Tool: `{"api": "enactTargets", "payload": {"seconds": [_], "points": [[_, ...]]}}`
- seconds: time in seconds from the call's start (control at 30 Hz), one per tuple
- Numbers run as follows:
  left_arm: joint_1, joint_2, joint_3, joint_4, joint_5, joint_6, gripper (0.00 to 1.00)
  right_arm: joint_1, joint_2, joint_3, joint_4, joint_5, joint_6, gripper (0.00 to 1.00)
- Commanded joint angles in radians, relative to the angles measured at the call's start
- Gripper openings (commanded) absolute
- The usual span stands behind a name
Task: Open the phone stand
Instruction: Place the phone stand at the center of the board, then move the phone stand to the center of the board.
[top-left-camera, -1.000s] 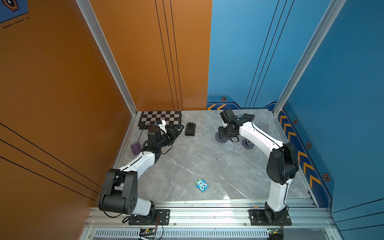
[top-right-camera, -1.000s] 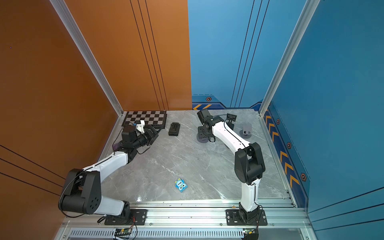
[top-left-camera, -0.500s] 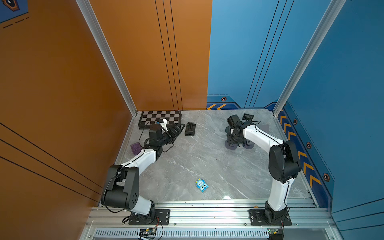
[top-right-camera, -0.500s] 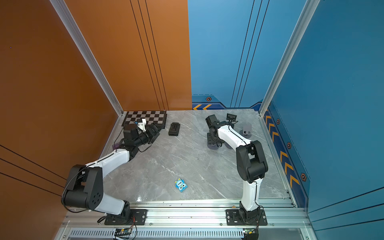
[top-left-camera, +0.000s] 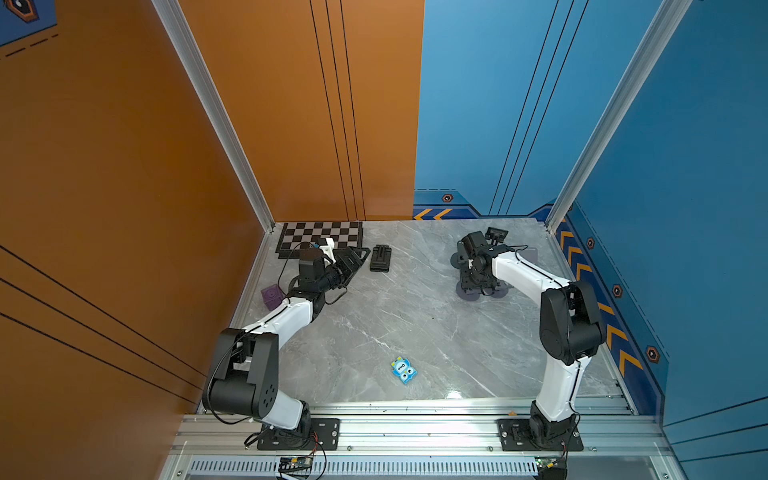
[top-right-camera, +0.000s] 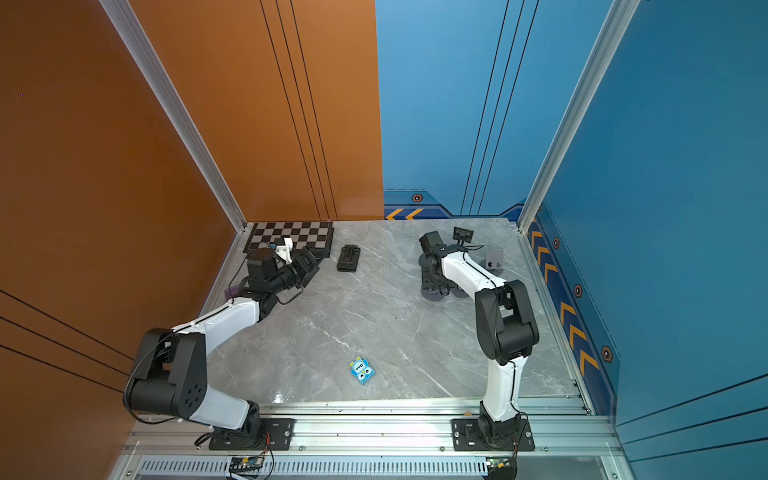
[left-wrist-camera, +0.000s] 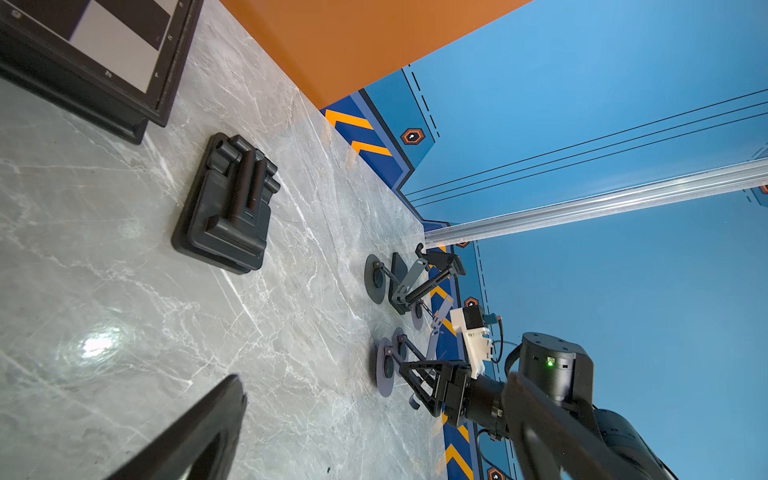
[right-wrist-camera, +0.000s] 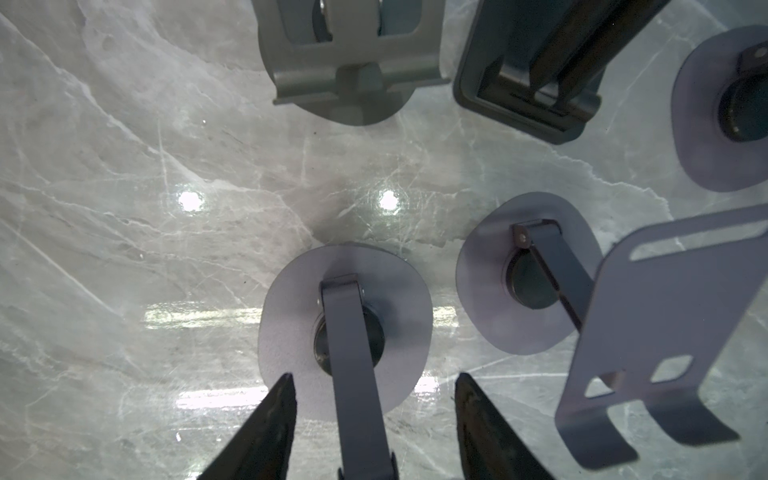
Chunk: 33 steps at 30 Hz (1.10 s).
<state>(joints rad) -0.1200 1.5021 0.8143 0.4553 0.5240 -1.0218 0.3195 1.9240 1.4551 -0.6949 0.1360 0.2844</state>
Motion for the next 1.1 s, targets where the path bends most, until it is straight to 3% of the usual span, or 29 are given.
{"api": "enactTargets", "payload": {"seconds": [0.0, 0.13, 0.27, 0.4, 0.77, 0.87, 1.07], "points": [[-0.007, 0.013, 0.026, 0.009, 0.011, 0.012, 0.98, -0.008, 0.001, -0.01, 0.011, 0.027, -0.013, 0.44], [-0.007, 0.013, 0.024, 0.01, 0.011, 0.012, 0.98, -0.011, -0.001, -0.01, 0.011, 0.027, -0.007, 0.66], [-0.007, 0.013, 0.024, 0.009, 0.01, 0.013, 0.98, -0.01, -0.009, -0.01, 0.009, 0.027, -0.004, 0.78], [-0.009, 0.009, 0.021, 0.008, 0.01, 0.014, 0.98, -0.013, -0.028, -0.005, 0.002, 0.031, 0.002, 1.0], [-0.02, 0.023, 0.036, -0.023, 0.001, 0.046, 0.98, 0.012, -0.114, 0.142, -0.073, 0.022, 0.004, 1.0], [-0.024, 0.023, 0.107, -0.197, -0.016, 0.144, 0.98, 0.015, -0.135, 0.192, -0.099, 0.031, 0.001, 1.0], [-0.052, 0.076, 0.379, -0.652, -0.132, 0.419, 0.98, 0.028, -0.17, 0.277, -0.135, 0.016, 0.007, 1.0]]}}
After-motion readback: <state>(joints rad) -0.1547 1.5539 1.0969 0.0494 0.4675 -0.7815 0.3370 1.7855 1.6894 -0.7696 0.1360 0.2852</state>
